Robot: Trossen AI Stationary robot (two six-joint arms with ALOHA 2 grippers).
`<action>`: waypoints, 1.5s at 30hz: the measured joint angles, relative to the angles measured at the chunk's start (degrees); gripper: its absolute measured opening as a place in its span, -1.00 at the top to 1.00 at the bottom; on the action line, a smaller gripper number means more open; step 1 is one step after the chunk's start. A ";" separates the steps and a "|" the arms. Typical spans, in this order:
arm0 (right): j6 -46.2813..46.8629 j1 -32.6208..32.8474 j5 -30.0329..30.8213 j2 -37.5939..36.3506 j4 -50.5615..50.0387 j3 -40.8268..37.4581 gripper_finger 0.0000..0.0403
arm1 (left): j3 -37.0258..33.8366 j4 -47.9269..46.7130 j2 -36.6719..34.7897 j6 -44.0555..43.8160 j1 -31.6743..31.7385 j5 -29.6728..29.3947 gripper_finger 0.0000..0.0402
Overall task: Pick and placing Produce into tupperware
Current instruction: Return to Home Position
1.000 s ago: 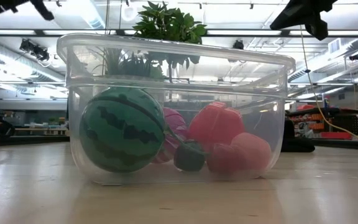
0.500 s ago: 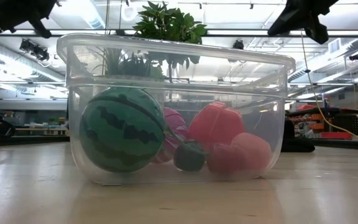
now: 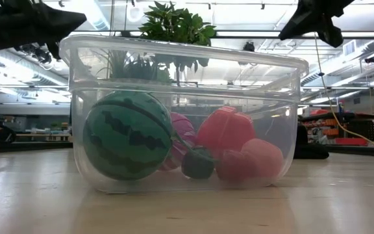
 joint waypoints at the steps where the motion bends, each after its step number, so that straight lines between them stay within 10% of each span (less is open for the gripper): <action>1: 0.01 -0.01 0.00 0.00 0.02 0.00 0.99 | 0.00 0.27 -0.06 -0.09 0.00 -0.10 1.00; 30: 1.11 0.03 -0.08 -1.14 0.02 0.00 0.99 | -0.04 -24.79 0.03 -7.41 -0.15 16.06 0.97; 45: -15.09 1.83 9.38 -30.03 -3.08 -1.53 1.00 | -0.07 -24.16 0.03 -4.35 -0.15 15.85 0.95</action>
